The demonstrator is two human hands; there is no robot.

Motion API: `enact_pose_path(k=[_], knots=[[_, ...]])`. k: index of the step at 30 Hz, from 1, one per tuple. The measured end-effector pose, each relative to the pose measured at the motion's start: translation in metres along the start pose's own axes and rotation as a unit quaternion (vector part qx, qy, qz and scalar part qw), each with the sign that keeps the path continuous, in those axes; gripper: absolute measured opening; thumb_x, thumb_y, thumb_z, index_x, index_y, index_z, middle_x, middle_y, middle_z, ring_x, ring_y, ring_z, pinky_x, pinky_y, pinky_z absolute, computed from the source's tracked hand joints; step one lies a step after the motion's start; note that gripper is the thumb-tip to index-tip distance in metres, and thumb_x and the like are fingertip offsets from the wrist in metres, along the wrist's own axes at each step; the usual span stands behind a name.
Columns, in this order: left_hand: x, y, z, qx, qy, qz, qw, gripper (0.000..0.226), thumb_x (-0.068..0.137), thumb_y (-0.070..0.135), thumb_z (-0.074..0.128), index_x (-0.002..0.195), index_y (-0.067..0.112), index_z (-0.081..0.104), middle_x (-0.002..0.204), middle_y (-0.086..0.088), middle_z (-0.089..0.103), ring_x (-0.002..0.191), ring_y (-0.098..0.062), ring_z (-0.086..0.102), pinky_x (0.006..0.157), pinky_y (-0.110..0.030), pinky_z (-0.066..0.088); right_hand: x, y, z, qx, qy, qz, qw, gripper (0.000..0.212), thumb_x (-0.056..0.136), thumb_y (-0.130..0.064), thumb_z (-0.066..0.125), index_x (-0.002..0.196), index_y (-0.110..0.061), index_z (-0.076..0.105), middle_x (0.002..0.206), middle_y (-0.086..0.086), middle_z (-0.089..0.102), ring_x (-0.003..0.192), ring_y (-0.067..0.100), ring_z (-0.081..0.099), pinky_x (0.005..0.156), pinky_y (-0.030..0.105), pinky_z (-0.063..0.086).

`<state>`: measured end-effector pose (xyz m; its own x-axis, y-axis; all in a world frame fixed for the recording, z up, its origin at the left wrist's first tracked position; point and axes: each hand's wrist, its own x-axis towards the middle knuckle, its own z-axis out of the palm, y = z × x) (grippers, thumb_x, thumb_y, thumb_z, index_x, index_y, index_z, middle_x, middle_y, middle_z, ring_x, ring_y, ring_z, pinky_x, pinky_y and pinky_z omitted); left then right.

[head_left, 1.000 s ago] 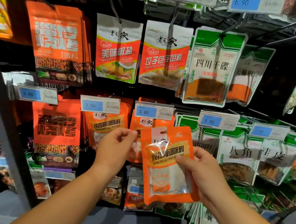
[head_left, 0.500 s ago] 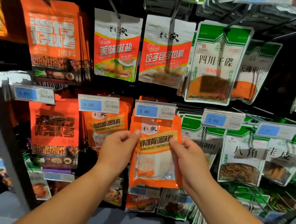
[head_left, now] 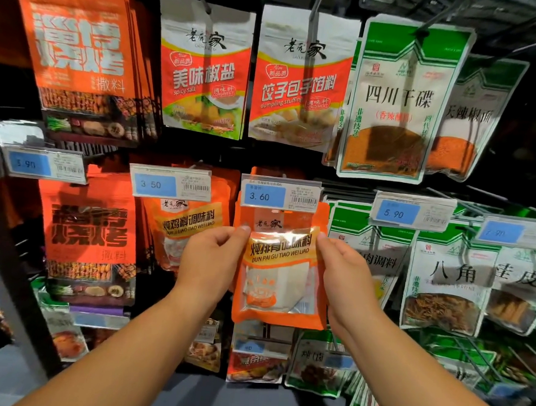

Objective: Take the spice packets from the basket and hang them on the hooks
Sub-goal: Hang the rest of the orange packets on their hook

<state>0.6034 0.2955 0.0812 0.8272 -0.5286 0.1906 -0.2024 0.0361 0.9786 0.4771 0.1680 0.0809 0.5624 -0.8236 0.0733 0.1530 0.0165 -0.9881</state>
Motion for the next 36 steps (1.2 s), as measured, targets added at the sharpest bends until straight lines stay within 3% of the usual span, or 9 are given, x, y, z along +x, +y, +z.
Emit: enact_pose_path(k=[7, 14, 19, 24, 28, 33, 36], knots=[[0.012, -0.008, 0.005, 0.019, 0.02, 0.008, 1.0, 0.044, 0.101, 0.04, 0.059, 0.076, 0.009, 0.076, 0.079, -0.006, 0.077, 0.079, -0.026, 0.075, 0.081, -0.052, 0.061, 0.007, 0.003, 0.0, -0.026, -0.002, -0.002, 1.0, 0.035, 0.105, -0.033, 0.054, 0.09, -0.01, 0.075, 0.089, 0.011, 0.08, 0.089, 0.03, 0.077, 0.091, 0.052, 0.058], [0.029, -0.019, 0.007, 0.065, 0.046, 0.018, 0.997, 0.041, 0.098, 0.049, 0.06, 0.078, 0.017, 0.077, 0.077, 0.005, 0.077, 0.076, -0.011, 0.073, 0.068, -0.032, 0.056, 0.017, 0.01, -0.002, -0.144, 0.012, -0.014, 0.989, 0.048, 0.104, -0.046, 0.054, 0.084, -0.006, 0.073, 0.079, 0.007, 0.078, 0.078, 0.026, 0.077, 0.082, 0.054, 0.061], [0.042, -0.026, 0.011, 0.114, 0.08, 0.02, 0.99, 0.035, 0.097, 0.052, 0.06, 0.086, 0.023, 0.078, 0.082, 0.01, 0.075, 0.081, -0.012, 0.071, 0.071, -0.033, 0.058, 0.028, 0.014, 0.001, -0.217, 0.043, -0.036, 0.975, 0.057, 0.1, -0.052, 0.055, 0.081, -0.001, 0.07, 0.075, 0.013, 0.075, 0.077, 0.038, 0.073, 0.074, 0.06, 0.059], [0.044, -0.023, 0.018, 0.19, 0.124, 0.026, 0.974, 0.033, 0.097, 0.053, 0.059, 0.085, 0.027, 0.075, 0.073, 0.016, 0.067, 0.072, -0.001, 0.061, 0.057, -0.02, 0.043, 0.036, 0.017, 0.003, -0.259, 0.054, -0.051, 0.963, 0.057, 0.1, -0.053, 0.055, 0.08, -0.002, 0.069, 0.075, 0.015, 0.074, 0.076, 0.038, 0.072, 0.073, 0.054, 0.06], [0.039, -0.022, 0.016, 0.221, 0.129, 0.046, 0.966, 0.041, 0.098, 0.057, 0.056, 0.079, 0.026, 0.075, 0.072, 0.012, 0.07, 0.072, -0.006, 0.064, 0.06, -0.022, 0.048, 0.036, 0.015, -0.001, -0.311, 0.055, -0.069, 0.946, 0.052, 0.103, -0.05, 0.051, 0.078, -0.008, 0.07, 0.072, 0.007, 0.072, 0.072, 0.027, 0.069, 0.065, 0.036, 0.053], [0.023, -0.015, 0.007, 0.244, 0.128, 0.073, 0.959, 0.034, 0.097, 0.055, 0.059, 0.081, 0.028, 0.072, 0.073, 0.014, 0.069, 0.072, -0.002, 0.063, 0.056, -0.024, 0.044, 0.024, 0.009, -0.012, -0.376, 0.041, -0.122, 0.918, 0.049, 0.105, -0.047, 0.048, 0.075, -0.012, 0.066, 0.068, 0.0, 0.067, 0.064, 0.015, 0.061, 0.053, 0.028, 0.037], [0.011, -0.009, -0.002, 0.267, 0.125, 0.105, 0.95, 0.023, 0.094, 0.054, 0.064, 0.094, 0.032, 0.07, 0.08, 0.016, 0.068, 0.078, -0.003, 0.064, 0.06, -0.027, 0.052, 0.016, 0.006, -0.02, -0.416, 0.029, -0.154, 0.896, 0.043, 0.104, -0.05, 0.048, 0.078, -0.02, 0.065, 0.071, -0.006, 0.068, 0.067, 0.014, 0.063, 0.057, 0.032, 0.047]])
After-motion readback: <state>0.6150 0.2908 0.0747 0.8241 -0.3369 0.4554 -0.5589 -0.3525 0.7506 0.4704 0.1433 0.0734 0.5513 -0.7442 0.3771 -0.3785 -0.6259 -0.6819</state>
